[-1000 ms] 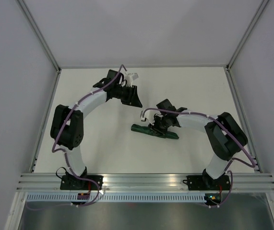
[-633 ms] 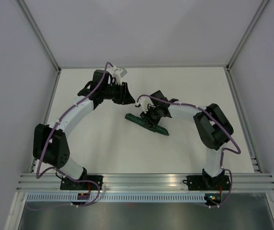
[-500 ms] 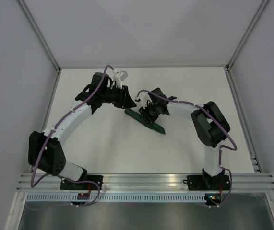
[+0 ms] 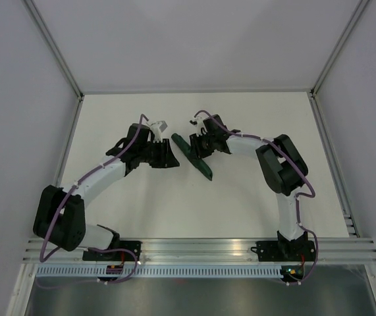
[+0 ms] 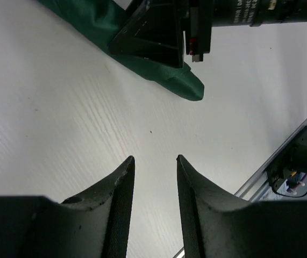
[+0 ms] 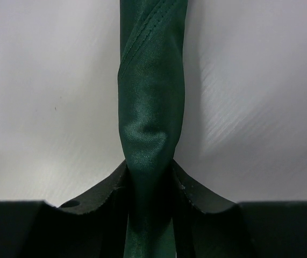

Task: Fold the napkin, place the utensils inside, and roll it up
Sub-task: Roll the napkin at the center of the board.

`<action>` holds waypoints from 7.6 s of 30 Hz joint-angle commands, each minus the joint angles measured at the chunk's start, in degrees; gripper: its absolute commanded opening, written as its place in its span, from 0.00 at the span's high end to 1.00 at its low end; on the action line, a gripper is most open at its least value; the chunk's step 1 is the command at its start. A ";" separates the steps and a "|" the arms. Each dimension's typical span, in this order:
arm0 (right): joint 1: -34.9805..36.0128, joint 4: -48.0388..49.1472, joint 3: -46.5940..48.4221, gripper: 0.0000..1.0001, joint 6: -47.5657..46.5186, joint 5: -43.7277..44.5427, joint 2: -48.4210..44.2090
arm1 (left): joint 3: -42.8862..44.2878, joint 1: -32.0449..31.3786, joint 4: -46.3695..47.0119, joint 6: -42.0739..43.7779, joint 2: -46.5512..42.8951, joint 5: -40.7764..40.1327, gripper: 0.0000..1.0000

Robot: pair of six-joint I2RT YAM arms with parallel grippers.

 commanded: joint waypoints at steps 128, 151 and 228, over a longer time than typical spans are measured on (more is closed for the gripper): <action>-9.49 -6.62 12.79 0.47 17.27 -21.33 8.07 | 21.64 0.02 13.99 -18.82 37.04 -10.95 0.74; -9.58 -10.67 15.43 0.46 14.11 -18.61 6.84 | 21.47 0.02 13.99 -18.12 36.51 -11.21 0.72; -24.42 -19.36 7.80 0.40 -5.31 -14.56 -14.76 | 13.39 3.27 -0.40 -2.66 7.70 -11.14 0.65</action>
